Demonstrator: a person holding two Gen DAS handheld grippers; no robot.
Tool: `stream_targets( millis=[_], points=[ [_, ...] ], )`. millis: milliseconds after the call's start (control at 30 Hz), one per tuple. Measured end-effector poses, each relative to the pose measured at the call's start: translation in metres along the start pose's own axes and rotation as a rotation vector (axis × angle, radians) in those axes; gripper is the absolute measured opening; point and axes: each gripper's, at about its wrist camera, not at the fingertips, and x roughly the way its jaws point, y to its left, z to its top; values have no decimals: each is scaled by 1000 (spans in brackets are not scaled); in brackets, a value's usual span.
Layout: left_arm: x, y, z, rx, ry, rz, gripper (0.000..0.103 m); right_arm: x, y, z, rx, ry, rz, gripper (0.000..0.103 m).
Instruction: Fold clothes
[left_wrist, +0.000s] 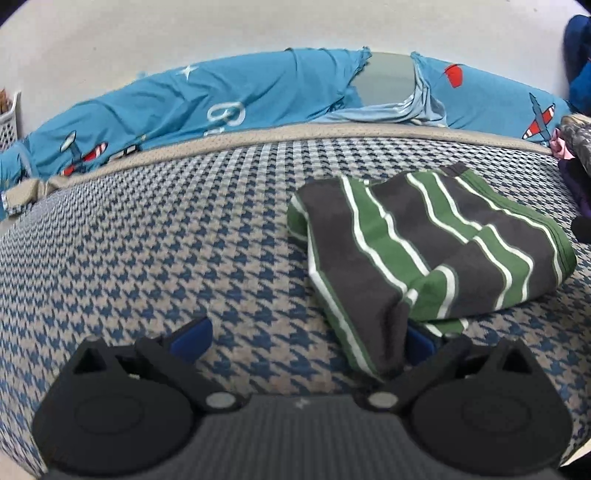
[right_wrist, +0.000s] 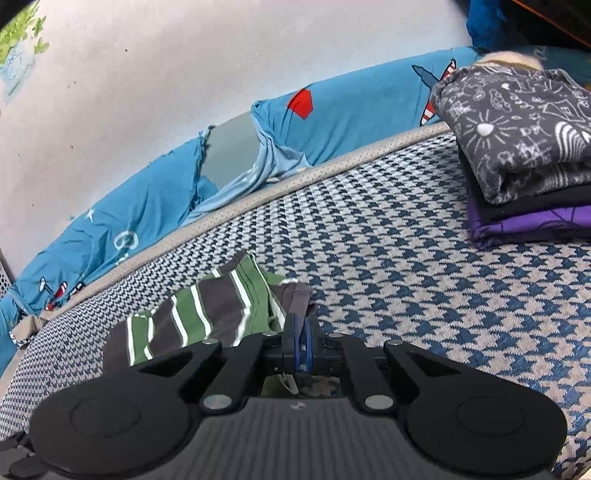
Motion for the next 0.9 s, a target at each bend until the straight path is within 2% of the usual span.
stream_targets(
  millis=[167, 333, 500, 800, 900],
  points=[
    [-4, -4, -1, 25, -2, -25, 103, -2, 7, 0, -26, -12, 48, 6],
    [-20, -7, 3, 24, -67, -118, 103, 2, 16, -2, -67, 4, 98, 7],
    [-29, -8, 14, -16, -125, -156, 103, 7, 23, -6, -88, 23, 127, 7],
    [-1, 8, 44, -143, -87, -103, 103, 18, 37, -22, -143, 50, 155, 7],
    [11, 14, 52, -201, -56, -125, 103, 19, 41, -26, -173, 51, 153, 7]
  ],
)
